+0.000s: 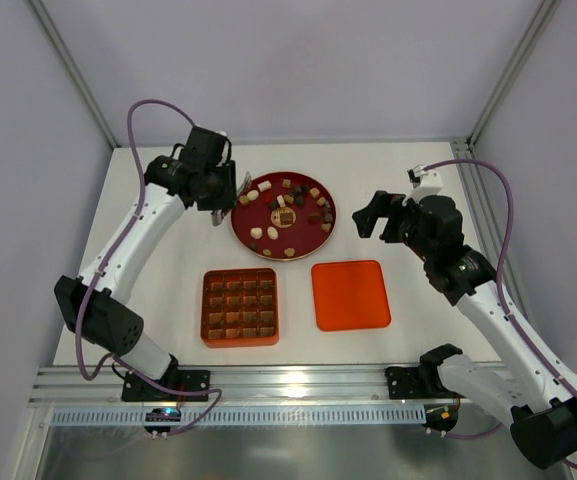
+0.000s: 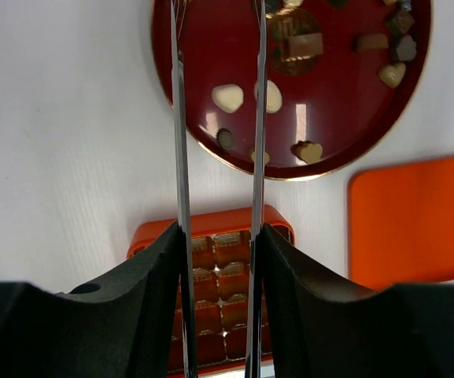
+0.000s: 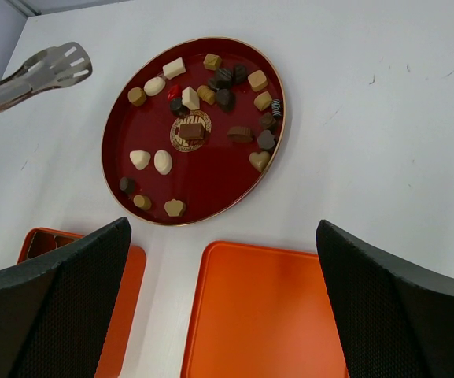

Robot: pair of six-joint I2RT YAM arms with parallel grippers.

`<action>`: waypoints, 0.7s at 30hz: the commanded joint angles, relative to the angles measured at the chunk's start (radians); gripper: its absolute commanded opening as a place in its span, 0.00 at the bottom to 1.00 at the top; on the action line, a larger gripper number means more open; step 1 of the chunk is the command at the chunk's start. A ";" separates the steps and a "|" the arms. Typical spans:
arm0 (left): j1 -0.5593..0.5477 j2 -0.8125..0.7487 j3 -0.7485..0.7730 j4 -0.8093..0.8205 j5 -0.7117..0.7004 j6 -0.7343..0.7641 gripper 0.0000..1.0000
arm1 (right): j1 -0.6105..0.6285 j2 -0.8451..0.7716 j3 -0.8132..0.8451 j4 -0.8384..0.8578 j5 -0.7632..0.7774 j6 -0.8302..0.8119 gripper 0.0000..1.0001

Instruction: Pack the chocolate

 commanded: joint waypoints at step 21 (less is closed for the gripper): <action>-0.210 0.046 -0.087 -0.001 0.066 -0.058 0.42 | 0.004 -0.020 -0.009 0.022 0.011 -0.014 1.00</action>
